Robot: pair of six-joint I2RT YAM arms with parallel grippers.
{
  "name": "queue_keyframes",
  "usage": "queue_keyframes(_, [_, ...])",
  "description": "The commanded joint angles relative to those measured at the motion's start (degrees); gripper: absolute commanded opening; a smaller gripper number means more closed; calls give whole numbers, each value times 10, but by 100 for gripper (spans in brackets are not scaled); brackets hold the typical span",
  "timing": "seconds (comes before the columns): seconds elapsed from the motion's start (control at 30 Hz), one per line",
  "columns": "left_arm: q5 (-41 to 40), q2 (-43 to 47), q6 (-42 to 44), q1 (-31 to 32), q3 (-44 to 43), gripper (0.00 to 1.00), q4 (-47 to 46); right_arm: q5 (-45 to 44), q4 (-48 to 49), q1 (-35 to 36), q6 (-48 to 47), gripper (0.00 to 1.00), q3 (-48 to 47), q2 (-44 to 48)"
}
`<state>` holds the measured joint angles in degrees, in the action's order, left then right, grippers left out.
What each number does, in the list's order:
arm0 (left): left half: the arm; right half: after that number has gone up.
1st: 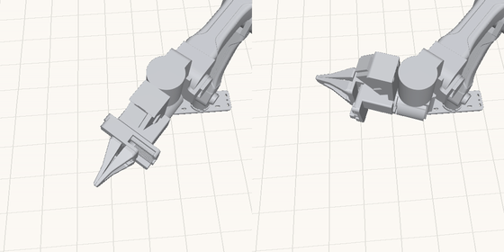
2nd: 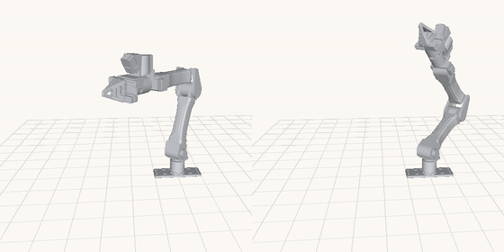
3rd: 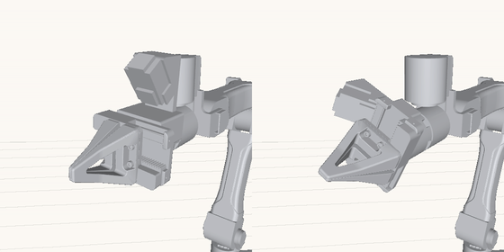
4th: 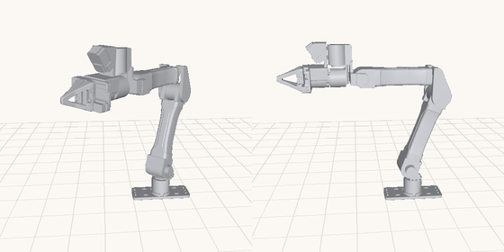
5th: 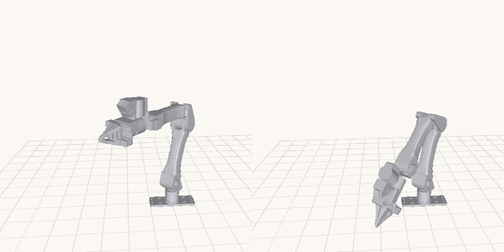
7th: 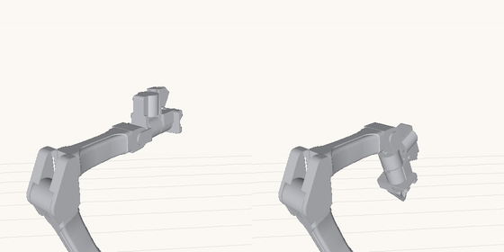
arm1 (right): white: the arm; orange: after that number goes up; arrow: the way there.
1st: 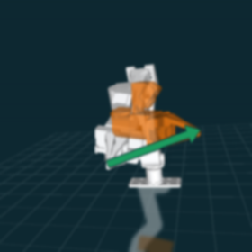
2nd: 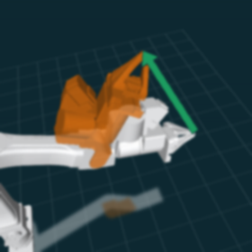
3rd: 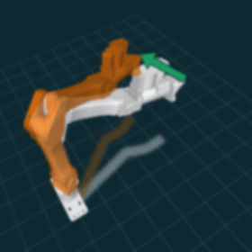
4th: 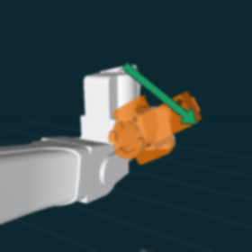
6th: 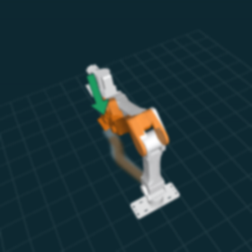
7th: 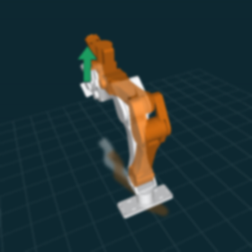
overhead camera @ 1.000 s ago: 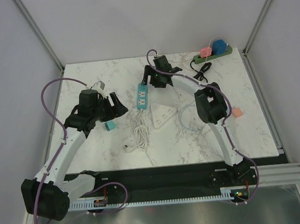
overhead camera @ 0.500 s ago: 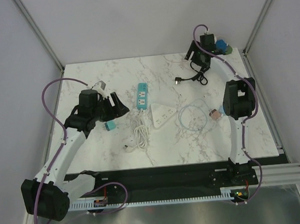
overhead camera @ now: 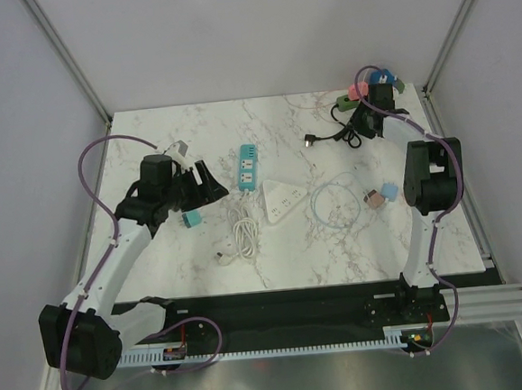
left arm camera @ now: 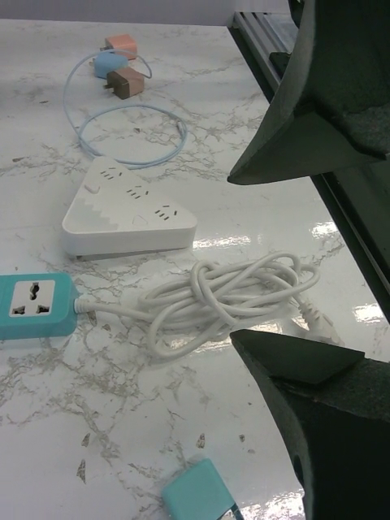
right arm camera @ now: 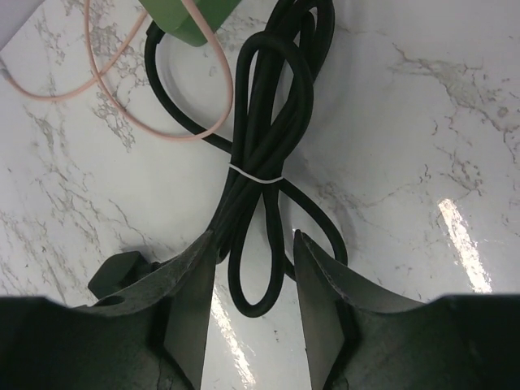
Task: Pull the plug off the socket
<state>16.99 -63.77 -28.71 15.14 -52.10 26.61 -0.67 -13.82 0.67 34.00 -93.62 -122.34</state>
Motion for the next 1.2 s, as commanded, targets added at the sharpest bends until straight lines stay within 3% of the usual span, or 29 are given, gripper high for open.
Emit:
queue_keyframes(0.0, [22, -5, -12, -1, 6, 78, -22, 5, 44, -3, -11, 51, 12, 27])
queue_keyframes(0.27, [28, -11, 0, 0, 10, 77, -30, 32, 51, -25, -26, 53, -7, -20])
queue_keyframes(0.67, [12, -11, 11, -1, 10, 77, -31, 87, 75, -25, -32, 45, 23, -32])
queue_keyframes(0.77, [1, -2, 15, -1, 12, 76, -31, 99, 74, -26, -31, 29, 23, -35])
queue_keyframes(0.83, [-7, 2, 17, 0, 16, 76, -31, 113, 74, -26, -27, 25, 27, -33])
queue_keyframes(0.97, [-16, 4, 20, 0, 15, 75, -30, 134, 75, -25, -17, 0, 54, -9])
queue_keyframes(1.17, [-13, 8, 21, 0, 15, 74, -30, 145, 88, -22, -8, 0, 142, 82])
